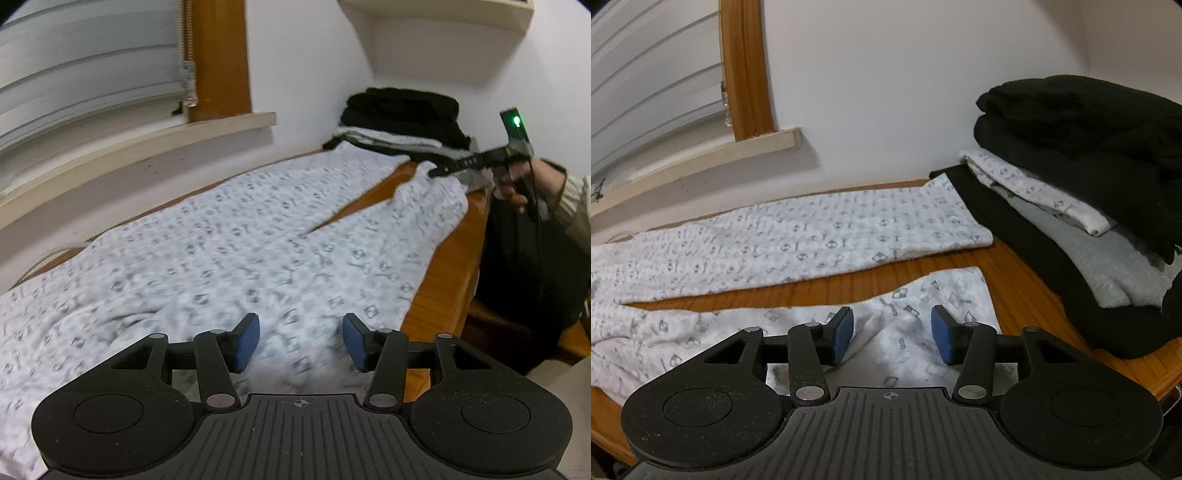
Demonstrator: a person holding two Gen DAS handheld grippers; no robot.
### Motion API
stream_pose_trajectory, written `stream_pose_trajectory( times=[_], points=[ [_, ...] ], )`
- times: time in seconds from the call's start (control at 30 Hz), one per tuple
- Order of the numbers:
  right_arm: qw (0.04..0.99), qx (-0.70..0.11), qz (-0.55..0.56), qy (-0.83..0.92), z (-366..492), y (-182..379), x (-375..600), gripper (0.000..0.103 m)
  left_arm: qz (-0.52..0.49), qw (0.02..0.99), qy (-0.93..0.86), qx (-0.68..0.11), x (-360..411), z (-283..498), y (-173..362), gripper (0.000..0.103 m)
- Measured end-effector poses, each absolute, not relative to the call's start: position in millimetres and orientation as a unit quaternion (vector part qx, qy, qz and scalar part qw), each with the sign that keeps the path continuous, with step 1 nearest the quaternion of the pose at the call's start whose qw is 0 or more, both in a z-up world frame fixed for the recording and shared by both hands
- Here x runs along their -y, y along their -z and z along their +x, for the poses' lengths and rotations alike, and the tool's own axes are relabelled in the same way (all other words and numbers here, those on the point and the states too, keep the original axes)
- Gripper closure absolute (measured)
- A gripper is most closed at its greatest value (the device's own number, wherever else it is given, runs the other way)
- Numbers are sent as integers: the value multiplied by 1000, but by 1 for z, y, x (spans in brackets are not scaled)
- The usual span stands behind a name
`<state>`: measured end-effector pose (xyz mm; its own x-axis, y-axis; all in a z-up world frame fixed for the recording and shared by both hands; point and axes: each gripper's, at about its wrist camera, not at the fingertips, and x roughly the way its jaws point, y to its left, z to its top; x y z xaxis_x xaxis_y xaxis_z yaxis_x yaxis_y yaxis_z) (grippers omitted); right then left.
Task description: Fold clothes
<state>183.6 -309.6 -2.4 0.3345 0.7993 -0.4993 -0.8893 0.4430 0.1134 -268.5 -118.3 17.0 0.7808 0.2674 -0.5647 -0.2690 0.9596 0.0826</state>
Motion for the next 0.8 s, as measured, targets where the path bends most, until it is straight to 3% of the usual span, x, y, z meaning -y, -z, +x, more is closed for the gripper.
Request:
stream_pose_trajectory(
  times=[0.07,0.13,0.17,0.2,0.8],
  points=[
    [812,-252,-87,-520,185,3,312,52,8,943,-147,-298,120,-262,-15,58],
    [812,-254,-85,-519,186,3,313,52,3,945,-141,-296,121,-259,-15,90],
    [812,-255,-85,-518,186,2,314,52,-1,946,-136,-294,121,-259,-16,99],
    [812,-255,-85,-517,186,2,314,52,-6,948,-133,-289,121,-260,-17,101],
    [833,-276,-82,-473,213,-5,304,46,-23,970,-87,-224,148,-291,-50,101]
  ],
)
